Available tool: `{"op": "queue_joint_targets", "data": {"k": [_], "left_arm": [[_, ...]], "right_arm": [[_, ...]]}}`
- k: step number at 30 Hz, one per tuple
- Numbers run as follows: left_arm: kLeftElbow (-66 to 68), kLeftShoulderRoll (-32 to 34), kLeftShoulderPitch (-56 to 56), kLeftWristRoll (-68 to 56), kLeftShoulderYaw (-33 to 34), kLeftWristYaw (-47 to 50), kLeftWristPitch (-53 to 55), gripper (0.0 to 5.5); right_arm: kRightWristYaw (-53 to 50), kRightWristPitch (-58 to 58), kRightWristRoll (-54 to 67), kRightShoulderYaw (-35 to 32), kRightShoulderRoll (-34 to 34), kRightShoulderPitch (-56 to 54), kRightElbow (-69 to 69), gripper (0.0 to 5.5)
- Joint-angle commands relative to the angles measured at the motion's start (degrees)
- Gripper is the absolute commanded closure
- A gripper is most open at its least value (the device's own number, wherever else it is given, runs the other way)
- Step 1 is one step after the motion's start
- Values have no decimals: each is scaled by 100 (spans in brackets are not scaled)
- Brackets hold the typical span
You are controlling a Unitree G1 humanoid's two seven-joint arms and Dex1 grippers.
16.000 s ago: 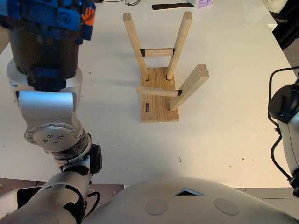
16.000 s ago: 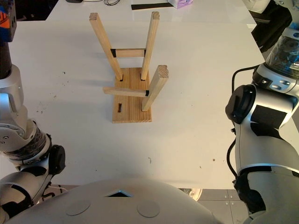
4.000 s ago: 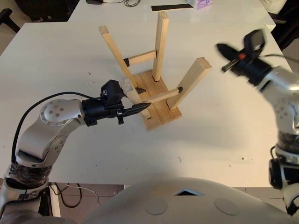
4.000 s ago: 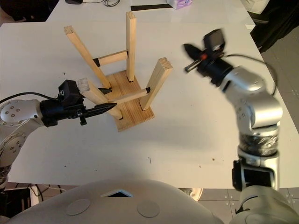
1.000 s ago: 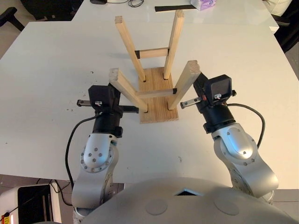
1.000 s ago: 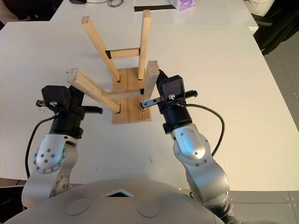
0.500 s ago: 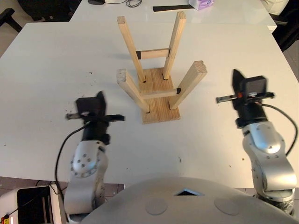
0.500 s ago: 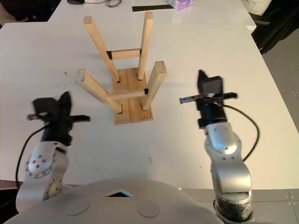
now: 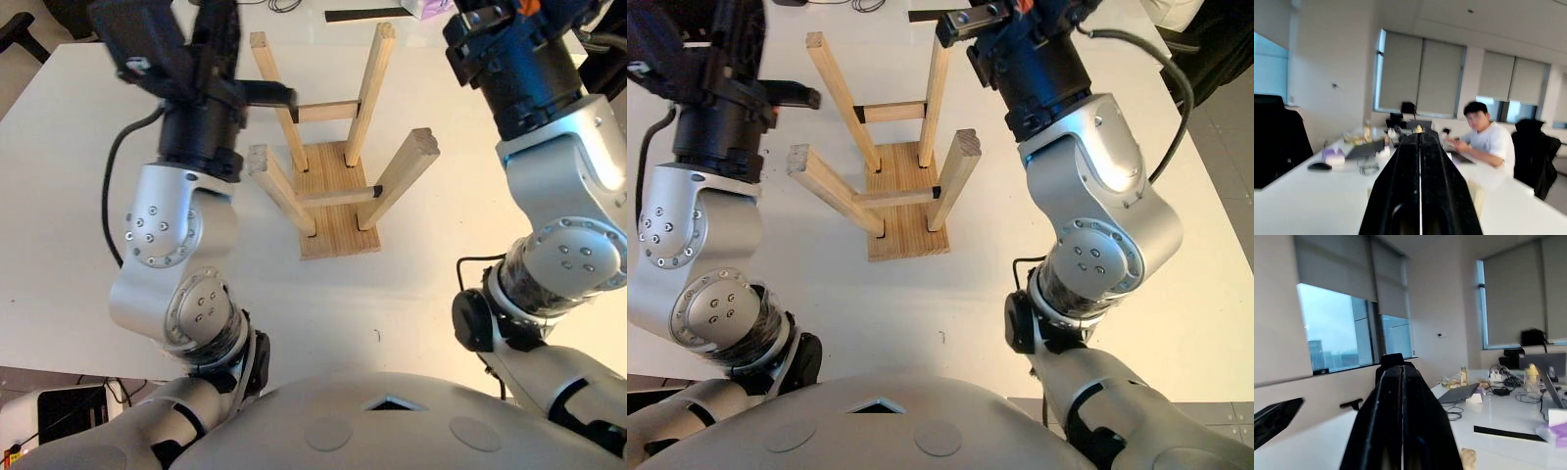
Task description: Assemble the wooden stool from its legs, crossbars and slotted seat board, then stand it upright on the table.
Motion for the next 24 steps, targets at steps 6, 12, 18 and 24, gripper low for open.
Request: {"op": "queue_joint_targets", "data": {"k": [6, 12, 18, 24], "left_arm": [[-329, -126, -348, -798, 365, -213, 264, 548], [-400, 95, -625, -1703, 770, -37, 355, 548], [-371, 536, 1460, -2226, 354, 272, 641, 548], [130, 652, 1743, -1907, -246, 336, 358, 548]], "right_arm": [[67, -115, 441, 105, 54, 63, -73, 550], [-210, -16, 998, -129, 148, -55, -74, 550], [51, 176, 509, 754, -589, 1310, -43, 550], [119, -188, 365, 1034, -474, 1681, 193, 550]]}}
